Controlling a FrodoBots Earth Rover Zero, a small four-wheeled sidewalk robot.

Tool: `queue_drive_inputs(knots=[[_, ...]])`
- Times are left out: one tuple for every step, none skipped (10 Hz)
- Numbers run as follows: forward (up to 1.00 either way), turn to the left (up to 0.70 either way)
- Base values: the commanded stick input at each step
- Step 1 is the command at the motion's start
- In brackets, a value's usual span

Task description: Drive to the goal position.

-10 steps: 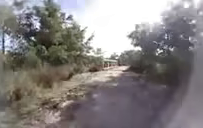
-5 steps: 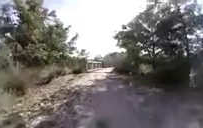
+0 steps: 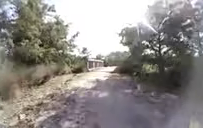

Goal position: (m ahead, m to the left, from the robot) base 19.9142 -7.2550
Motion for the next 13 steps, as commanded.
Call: queue_drive_inputs(knots=[[0.85,0.00],[0.85,0.00],[0.85,0.00],[0.85,0.00],[0.85,0.00],[0.85,0.00],[0.85,0.00],[0.85,0.00],[0.85,0.00],[0.85,0.00],[0.85,0.00],[0.85,0.00],[0.85,0.00]])
